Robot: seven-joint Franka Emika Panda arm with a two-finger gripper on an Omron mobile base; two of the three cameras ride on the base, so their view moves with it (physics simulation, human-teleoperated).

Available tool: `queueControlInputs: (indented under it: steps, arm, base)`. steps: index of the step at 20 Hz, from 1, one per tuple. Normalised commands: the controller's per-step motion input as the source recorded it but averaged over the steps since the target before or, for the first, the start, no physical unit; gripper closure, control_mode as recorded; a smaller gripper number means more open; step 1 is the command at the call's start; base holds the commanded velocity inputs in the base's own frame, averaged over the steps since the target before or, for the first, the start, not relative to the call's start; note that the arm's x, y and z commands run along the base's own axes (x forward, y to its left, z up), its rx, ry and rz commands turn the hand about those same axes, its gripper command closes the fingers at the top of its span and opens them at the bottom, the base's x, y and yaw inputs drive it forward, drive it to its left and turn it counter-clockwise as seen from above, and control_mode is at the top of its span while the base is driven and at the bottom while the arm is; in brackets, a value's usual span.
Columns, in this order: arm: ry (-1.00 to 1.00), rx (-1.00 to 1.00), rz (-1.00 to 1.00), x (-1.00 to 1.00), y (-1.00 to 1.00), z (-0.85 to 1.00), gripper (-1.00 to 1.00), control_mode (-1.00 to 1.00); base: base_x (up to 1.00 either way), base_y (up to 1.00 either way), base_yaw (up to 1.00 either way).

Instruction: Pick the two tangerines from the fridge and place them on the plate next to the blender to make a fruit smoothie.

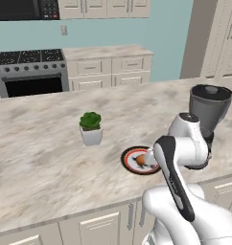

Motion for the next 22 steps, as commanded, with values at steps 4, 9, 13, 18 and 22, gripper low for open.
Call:
queueControlInputs:
  steps: [4, 9, 13, 18, 22]
  arm:
    - [-0.02, 0.00, 0.00, -0.67, 0.00, -0.06, -1.00, -1.00]
    - [-0.07, 0.00, 0.00, -0.64, 0.00, -0.15, -1.00, 1.00]
    - [0.00, 0.00, 0.00, 0.00, 0.00, 0.00, -1.00, 1.00]
    - [0.00, 0.00, 0.00, 0.00, 0.00, 0.00, -1.00, 1.00]
    - [0.00, 0.00, 0.00, 0.00, 0.00, 0.00, -1.00, 1.00]
  base:
    - [0.00, 0.00, 0.00]
    - [-0.19, 0.01, 0.00]
    - [-0.99, 0.23, 0.00]
    - [-0.83, 0.52, 0.27]
    - [-0.13, 0.55, 0.56]
